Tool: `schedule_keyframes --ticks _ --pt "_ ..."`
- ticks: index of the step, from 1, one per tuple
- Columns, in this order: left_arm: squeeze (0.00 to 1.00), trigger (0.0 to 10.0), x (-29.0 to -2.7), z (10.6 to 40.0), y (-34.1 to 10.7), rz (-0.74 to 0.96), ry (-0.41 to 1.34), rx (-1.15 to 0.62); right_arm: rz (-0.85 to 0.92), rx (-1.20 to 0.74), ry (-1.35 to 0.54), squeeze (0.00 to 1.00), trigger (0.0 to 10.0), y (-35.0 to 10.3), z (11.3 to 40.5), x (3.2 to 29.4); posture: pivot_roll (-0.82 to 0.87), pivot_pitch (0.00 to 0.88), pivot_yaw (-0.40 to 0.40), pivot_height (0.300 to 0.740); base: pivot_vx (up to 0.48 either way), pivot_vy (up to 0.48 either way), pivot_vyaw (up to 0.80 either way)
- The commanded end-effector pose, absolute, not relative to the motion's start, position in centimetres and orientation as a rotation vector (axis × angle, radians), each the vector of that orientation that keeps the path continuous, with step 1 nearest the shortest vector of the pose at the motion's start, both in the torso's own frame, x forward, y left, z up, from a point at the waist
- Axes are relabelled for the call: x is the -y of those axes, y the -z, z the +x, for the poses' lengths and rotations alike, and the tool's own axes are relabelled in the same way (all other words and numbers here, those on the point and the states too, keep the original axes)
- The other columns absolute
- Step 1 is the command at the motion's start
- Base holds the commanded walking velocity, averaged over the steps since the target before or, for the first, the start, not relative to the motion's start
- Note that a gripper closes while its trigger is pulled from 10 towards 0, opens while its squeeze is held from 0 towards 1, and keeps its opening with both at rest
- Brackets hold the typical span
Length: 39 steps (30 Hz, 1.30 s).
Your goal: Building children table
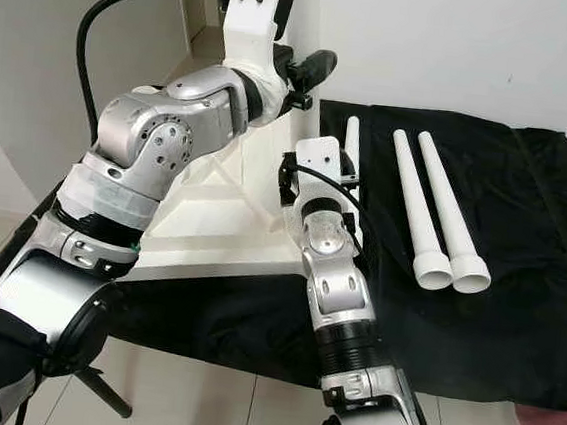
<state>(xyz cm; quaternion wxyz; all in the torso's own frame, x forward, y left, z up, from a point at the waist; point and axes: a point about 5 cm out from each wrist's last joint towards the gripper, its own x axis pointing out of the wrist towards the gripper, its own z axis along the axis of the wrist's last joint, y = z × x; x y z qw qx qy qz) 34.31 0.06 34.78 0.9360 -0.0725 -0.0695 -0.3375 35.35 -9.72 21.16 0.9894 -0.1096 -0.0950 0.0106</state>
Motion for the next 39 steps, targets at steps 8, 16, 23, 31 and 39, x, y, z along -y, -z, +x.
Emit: schedule_keyframes --ticks 8,16,23,31,39 --pt "0.00 10.0 0.1 33.9 -36.1 -0.148 0.711 0.190 -0.181 0.196 -0.021 0.00 6.2 -21.1 36.0 9.2 -0.07 0.000 0.075 0.740 0.000 0.000 0.00" --pt "0.00 10.0 0.1 33.7 -36.3 -0.144 0.711 0.195 -0.129 0.180 -0.003 0.00 0.0 -20.7 36.0 9.5 -0.07 0.000 0.085 0.740 0.000 0.000 0.00" --pt "0.00 10.0 0.1 33.6 -36.3 -0.140 0.717 0.195 -0.091 0.181 0.011 0.00 0.0 -20.5 36.0 9.9 -0.07 0.000 0.088 0.740 0.000 0.000 0.00" --pt "0.00 10.0 0.3 33.1 -36.3 -0.103 0.753 0.219 -0.028 0.190 0.024 0.00 10.0 -20.9 36.0 10.0 -0.07 0.000 0.084 0.740 0.000 0.000 0.00" --pt "1.00 10.0 0.3 32.7 -36.2 -0.163 0.775 0.218 -0.015 0.199 0.032 0.00 10.0 -21.4 35.8 10.5 -0.07 0.000 0.075 0.740 0.000 0.000 0.00"
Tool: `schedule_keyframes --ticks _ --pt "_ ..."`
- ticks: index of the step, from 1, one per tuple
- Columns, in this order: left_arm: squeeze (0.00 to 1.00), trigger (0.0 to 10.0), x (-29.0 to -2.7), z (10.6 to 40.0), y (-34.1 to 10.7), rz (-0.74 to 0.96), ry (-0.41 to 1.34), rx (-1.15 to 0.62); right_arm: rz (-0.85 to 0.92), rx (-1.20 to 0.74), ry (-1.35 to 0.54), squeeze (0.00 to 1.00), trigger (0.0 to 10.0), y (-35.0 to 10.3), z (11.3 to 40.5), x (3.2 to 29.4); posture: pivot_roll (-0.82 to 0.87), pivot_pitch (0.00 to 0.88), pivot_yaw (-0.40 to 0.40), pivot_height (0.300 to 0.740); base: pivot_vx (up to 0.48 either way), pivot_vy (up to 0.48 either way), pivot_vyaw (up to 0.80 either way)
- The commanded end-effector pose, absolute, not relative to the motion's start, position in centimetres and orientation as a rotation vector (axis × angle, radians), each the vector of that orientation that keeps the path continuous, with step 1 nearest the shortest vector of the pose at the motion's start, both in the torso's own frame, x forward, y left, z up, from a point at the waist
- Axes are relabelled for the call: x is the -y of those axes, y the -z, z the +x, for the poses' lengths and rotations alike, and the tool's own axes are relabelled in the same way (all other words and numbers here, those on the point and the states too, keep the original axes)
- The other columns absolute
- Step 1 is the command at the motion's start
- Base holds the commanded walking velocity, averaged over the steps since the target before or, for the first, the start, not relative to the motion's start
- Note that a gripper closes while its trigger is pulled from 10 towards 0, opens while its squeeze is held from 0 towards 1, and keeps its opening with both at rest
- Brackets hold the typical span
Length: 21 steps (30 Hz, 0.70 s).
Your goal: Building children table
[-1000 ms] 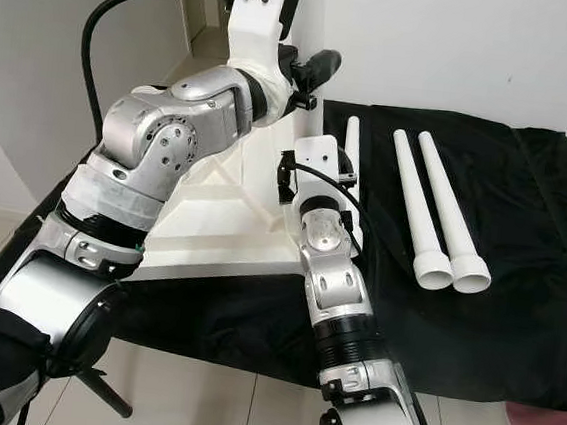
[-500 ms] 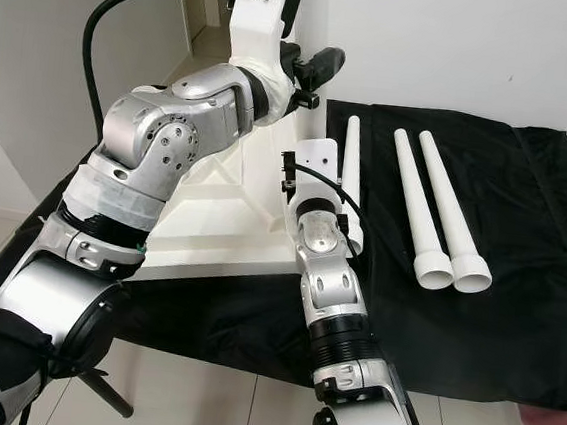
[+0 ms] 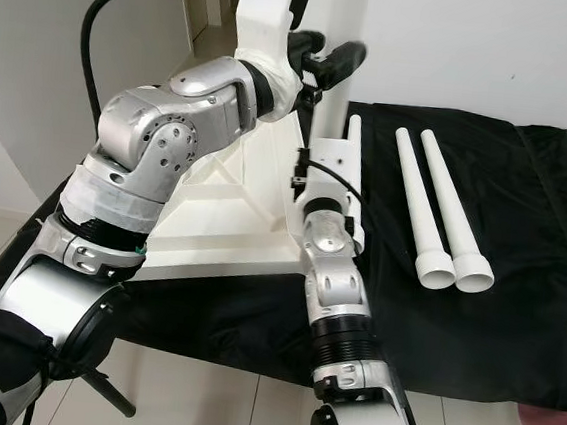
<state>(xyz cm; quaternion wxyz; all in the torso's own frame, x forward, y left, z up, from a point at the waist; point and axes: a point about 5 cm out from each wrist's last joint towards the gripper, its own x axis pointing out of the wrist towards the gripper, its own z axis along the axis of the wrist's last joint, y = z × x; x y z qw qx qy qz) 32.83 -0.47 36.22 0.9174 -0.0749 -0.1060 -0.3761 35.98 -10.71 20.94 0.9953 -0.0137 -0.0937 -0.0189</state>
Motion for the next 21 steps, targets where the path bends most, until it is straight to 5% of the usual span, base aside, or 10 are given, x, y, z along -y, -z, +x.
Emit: schedule_keyframes --ticks 1,2,3,4,21 --pt "1.00 10.0 0.3 32.7 -36.2 -0.163 0.775 0.218 -0.015 0.199 0.032 0.00 10.0 -21.4 35.8 10.5 -0.07 0.000 0.075 0.740 0.000 0.000 0.00" --pt "0.95 10.0 0.3 32.7 -36.3 -0.164 0.775 0.221 -0.011 0.202 0.035 0.00 10.0 -21.4 35.8 10.6 -0.07 0.000 0.076 0.740 0.000 0.000 0.00" --pt "0.07 10.0 0.3 32.7 -36.3 -0.165 0.779 0.223 -0.011 0.202 0.041 0.00 10.0 -21.4 35.8 10.7 -0.08 0.000 0.081 0.740 0.000 0.000 0.00" --pt "0.00 10.0 0.3 32.7 -36.4 -0.168 0.783 0.228 -0.009 0.201 0.049 0.00 10.0 -21.4 35.8 10.9 -0.08 0.000 0.081 0.740 0.000 0.000 0.00" --pt "0.00 10.0 0.4 30.9 -37.4 -0.391 0.909 0.329 0.011 0.174 0.093 0.00 10.0 -20.9 35.6 12.3 -0.04 0.000 0.061 0.740 0.000 0.000 0.00"
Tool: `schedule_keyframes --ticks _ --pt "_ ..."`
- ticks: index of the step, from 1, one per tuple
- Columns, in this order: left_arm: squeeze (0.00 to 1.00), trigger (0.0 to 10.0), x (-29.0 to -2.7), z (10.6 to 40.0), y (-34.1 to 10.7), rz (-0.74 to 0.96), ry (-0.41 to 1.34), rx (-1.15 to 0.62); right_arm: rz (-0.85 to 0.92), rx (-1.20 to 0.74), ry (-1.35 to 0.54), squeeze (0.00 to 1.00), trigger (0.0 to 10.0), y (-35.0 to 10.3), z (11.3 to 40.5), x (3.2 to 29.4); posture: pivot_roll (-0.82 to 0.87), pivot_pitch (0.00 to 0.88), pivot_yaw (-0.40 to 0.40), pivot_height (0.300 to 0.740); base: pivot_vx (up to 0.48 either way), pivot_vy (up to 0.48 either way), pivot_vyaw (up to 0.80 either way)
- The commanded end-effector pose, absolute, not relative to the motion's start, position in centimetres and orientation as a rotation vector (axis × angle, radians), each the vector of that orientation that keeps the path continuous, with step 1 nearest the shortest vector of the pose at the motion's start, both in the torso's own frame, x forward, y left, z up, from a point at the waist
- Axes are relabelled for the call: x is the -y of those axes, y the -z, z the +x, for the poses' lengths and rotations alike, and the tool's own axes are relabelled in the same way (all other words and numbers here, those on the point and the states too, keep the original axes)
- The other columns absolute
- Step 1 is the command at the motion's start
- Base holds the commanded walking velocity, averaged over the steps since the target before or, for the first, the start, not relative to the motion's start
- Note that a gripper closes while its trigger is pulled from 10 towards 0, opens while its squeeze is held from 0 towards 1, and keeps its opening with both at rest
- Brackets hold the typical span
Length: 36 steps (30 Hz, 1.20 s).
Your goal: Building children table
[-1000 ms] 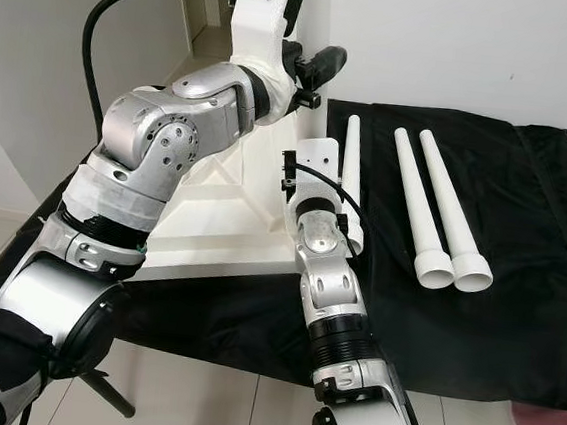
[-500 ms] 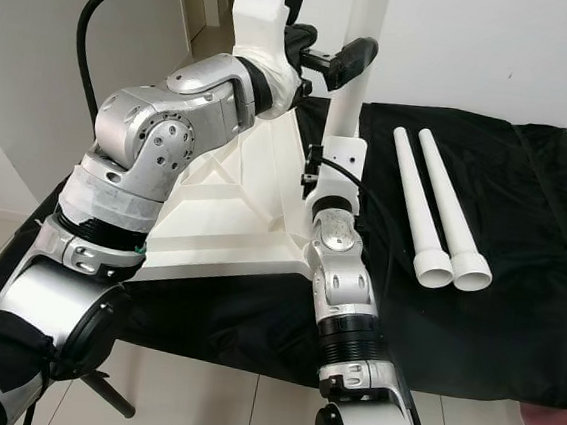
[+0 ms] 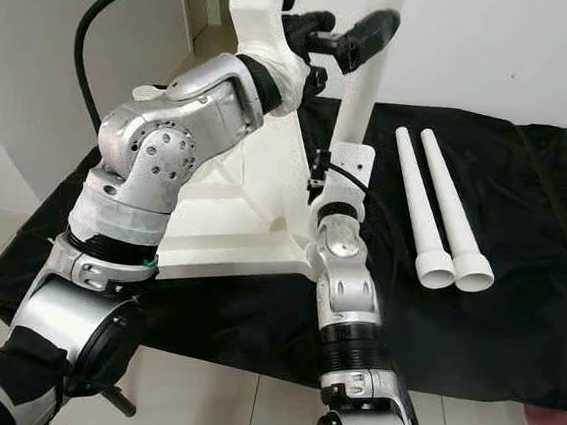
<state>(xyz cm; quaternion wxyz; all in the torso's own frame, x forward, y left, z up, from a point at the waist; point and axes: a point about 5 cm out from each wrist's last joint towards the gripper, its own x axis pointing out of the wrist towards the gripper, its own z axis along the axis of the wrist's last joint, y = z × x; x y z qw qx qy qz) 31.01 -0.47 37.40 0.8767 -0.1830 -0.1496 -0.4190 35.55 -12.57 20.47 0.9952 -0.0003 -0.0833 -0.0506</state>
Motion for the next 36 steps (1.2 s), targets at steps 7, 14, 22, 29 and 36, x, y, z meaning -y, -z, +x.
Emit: schedule_keyframes --ticks 7,14,22,29,36 --pt "0.00 10.0 0.7 32.4 -35.6 -0.375 0.846 0.312 0.003 0.182 0.110 0.00 10.0 -21.2 35.8 13.1 -0.04 0.000 0.053 0.740 0.000 0.000 0.00" --pt "0.00 10.0 -1.5 33.6 -32.2 -0.294 0.740 0.280 -0.001 0.209 0.146 0.00 10.0 -22.0 35.7 14.3 -0.07 0.000 0.050 0.740 0.000 0.000 0.00" --pt "0.00 10.0 -3.4 33.8 -28.5 -0.266 0.618 0.213 -0.019 0.216 0.141 0.00 10.0 -21.7 35.0 14.7 -0.09 0.000 0.066 0.740 0.000 0.000 0.00" --pt "0.00 10.0 -4.4 33.7 -26.5 -0.173 0.578 0.230 -0.036 0.222 0.134 0.00 10.0 -21.4 34.3 15.1 -0.07 0.007 0.066 0.740 0.000 0.000 0.00" --pt "0.00 10.0 -4.8 32.7 -22.5 -0.098 0.622 0.140 -0.058 0.216 0.123 0.00 10.0 -21.0 34.0 15.2 -0.07 0.008 0.064 0.740 0.000 0.000 0.00"
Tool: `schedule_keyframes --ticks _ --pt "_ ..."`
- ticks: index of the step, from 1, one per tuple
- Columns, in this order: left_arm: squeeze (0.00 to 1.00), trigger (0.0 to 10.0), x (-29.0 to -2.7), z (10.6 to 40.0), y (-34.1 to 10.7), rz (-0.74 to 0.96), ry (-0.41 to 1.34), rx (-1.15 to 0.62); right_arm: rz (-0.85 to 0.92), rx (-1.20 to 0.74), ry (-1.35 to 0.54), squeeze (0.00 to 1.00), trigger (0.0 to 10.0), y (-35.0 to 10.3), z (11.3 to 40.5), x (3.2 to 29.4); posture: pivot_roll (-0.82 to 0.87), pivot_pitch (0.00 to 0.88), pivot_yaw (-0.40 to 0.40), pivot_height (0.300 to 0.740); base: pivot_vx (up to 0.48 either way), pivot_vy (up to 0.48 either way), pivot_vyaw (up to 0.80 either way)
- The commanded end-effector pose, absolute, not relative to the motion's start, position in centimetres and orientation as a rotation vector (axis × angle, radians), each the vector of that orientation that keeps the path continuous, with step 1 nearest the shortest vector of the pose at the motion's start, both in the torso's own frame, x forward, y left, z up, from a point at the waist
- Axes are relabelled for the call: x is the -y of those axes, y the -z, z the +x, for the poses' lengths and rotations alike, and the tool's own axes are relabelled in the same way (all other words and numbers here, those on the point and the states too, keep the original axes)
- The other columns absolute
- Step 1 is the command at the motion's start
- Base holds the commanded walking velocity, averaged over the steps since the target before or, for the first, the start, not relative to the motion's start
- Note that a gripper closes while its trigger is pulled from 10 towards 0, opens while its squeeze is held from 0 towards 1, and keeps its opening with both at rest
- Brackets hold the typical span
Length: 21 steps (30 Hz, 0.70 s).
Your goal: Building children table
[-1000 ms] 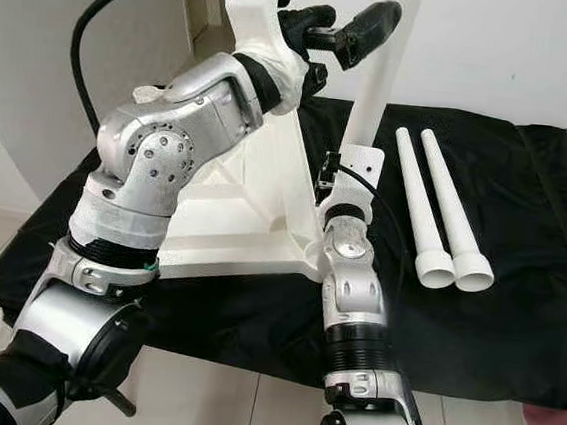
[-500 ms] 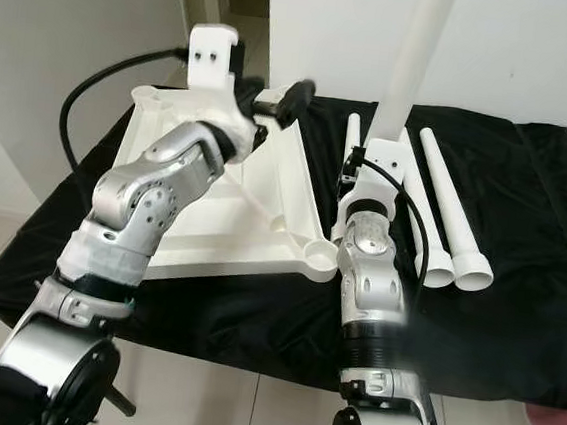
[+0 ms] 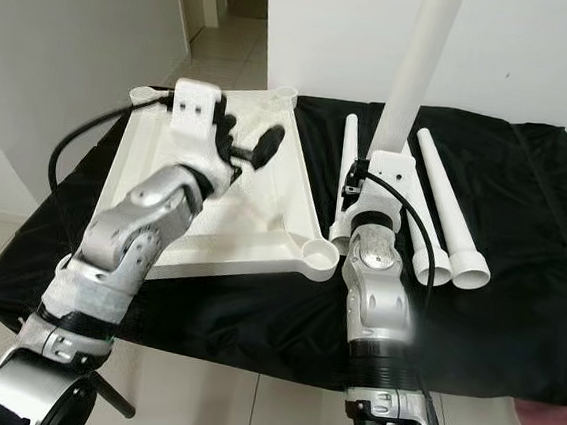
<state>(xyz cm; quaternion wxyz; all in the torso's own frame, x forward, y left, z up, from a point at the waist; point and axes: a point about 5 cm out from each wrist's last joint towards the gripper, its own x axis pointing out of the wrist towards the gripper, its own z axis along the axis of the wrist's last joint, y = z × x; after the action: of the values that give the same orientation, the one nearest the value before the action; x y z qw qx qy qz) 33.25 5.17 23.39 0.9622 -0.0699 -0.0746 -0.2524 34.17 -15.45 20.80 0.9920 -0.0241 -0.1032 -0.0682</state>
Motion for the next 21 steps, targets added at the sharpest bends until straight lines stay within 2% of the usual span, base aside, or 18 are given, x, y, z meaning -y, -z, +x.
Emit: schedule_keyframes --ticks 1,7,10,14,17,21 --pt "0.00 10.0 -4.8 32.7 -22.5 -0.098 0.622 0.140 -0.058 0.216 0.123 0.00 10.0 -21.0 34.0 15.2 -0.07 0.008 0.064 0.740 0.000 0.000 0.00" --pt "0.00 10.0 -4.6 31.6 -19.8 -0.028 0.678 0.059 -0.073 0.219 0.124 0.00 10.0 -21.2 34.0 15.5 -0.06 0.011 0.064 0.740 0.000 0.000 0.00" --pt "0.00 10.0 -4.5 31.2 -17.5 0.015 0.708 -0.042 -0.079 0.220 0.123 0.00 10.0 -21.2 34.0 15.4 -0.06 0.010 0.068 0.740 0.000 0.000 0.00" --pt "0.00 10.0 -4.5 31.0 -16.7 0.026 0.715 -0.076 -0.083 0.220 0.123 0.00 10.0 -21.2 33.9 15.4 -0.06 0.010 0.068 0.740 0.000 0.000 0.00" --pt "0.00 10.0 -4.0 30.3 -13.9 0.068 0.777 -0.198 -0.089 0.219 0.122 0.00 10.0 -21.2 33.9 15.3 -0.07 0.013 0.077 0.740 0.000 0.000 0.00" --pt "0.00 10.0 -3.8 29.8 -12.6 0.100 0.821 -0.252 -0.102 0.223 0.125 0.00 10.0 -21.3 33.8 15.4 -0.08 0.018 0.082 0.740 0.000 0.000 0.00"
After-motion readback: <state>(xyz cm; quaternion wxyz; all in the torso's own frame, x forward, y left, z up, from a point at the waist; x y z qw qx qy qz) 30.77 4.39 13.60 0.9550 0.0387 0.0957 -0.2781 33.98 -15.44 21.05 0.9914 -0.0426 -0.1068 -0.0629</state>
